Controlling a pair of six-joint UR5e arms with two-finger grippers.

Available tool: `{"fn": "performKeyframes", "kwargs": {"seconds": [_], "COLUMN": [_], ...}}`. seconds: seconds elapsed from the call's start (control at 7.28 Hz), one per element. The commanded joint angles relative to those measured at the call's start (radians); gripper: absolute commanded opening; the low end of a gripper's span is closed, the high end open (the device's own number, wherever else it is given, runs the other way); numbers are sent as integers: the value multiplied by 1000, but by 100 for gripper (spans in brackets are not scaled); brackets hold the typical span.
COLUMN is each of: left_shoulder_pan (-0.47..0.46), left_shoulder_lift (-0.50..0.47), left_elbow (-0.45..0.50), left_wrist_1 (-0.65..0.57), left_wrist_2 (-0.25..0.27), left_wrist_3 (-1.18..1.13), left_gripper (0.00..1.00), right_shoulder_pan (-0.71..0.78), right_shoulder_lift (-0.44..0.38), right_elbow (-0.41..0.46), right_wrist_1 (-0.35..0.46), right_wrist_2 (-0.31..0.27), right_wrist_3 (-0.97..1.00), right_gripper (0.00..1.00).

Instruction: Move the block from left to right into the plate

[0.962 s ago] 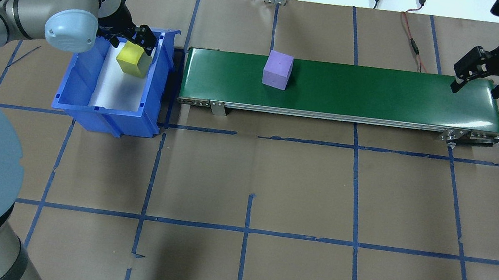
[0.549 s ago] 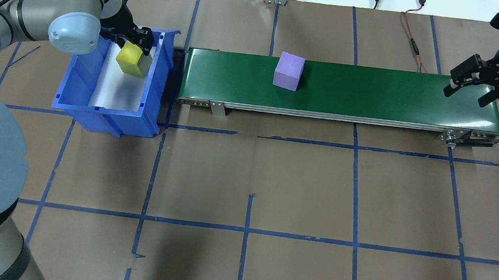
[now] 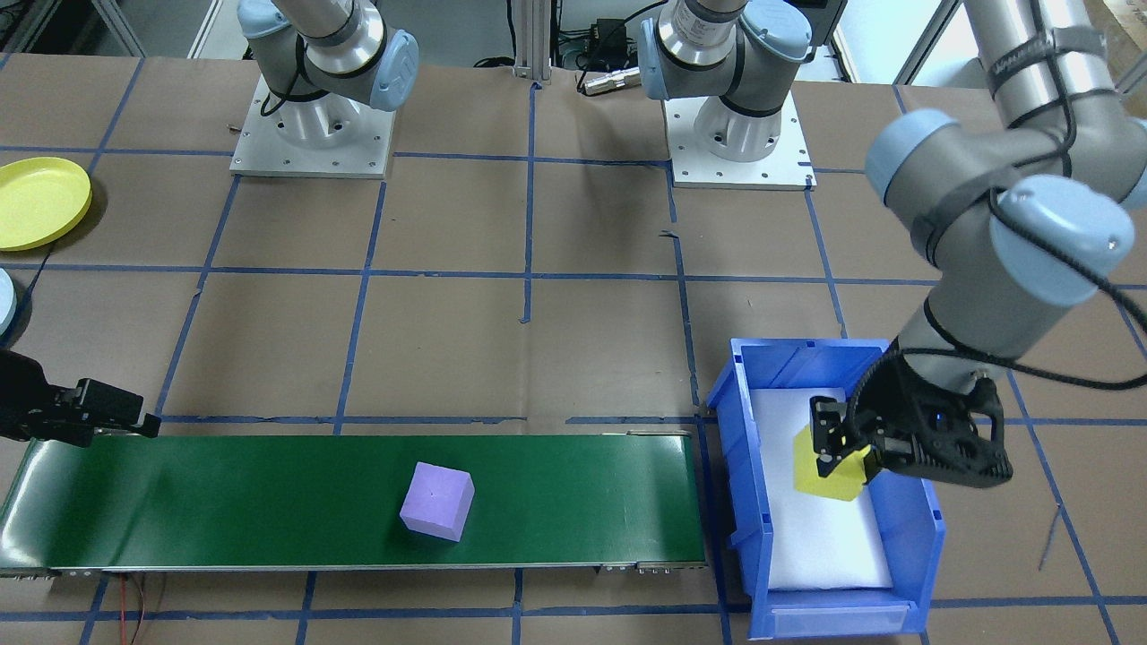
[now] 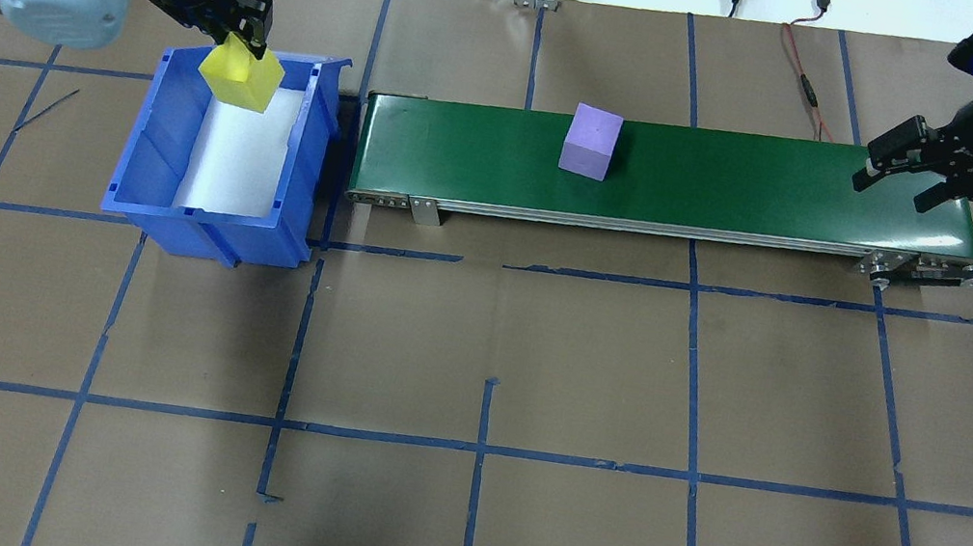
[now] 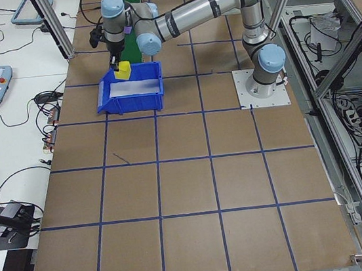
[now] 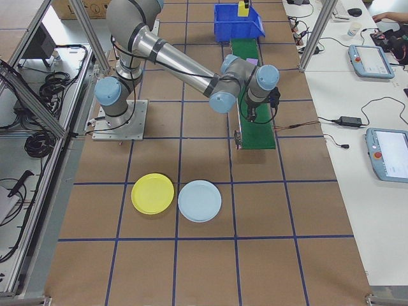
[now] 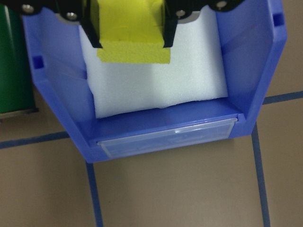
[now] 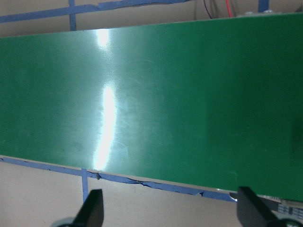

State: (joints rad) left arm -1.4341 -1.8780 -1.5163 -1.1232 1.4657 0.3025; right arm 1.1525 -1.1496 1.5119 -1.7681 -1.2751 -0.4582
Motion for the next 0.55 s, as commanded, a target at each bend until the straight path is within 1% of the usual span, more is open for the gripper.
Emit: {"fn": "performKeyframes", "kwargs": {"seconds": [0.0, 0.14, 0.27, 0.41], "left_shoulder_pan": [-96, -152, -192, -216], "left_shoulder_lift": [85, 73, 56, 18], "left_elbow": [-4, -5, -7, -8], "left_wrist_1": [-72, -64, -50, 7], "left_wrist_2": [-21, -33, -98, -120], "left_wrist_3": [-37, -116, -140, -154], "left_gripper": [36, 37, 37, 38], "right_shoulder_pan": [0, 0, 0, 0], "right_shoulder_lift": [4, 14, 19, 21], "right_elbow": [2, 4, 2, 4], "right_wrist_1": [-25, -40, -53, -63], "right_wrist_2": [29, 30, 30, 30], "right_wrist_3": [1, 1, 1, 1], "right_gripper": [100, 100, 100, 100]}}
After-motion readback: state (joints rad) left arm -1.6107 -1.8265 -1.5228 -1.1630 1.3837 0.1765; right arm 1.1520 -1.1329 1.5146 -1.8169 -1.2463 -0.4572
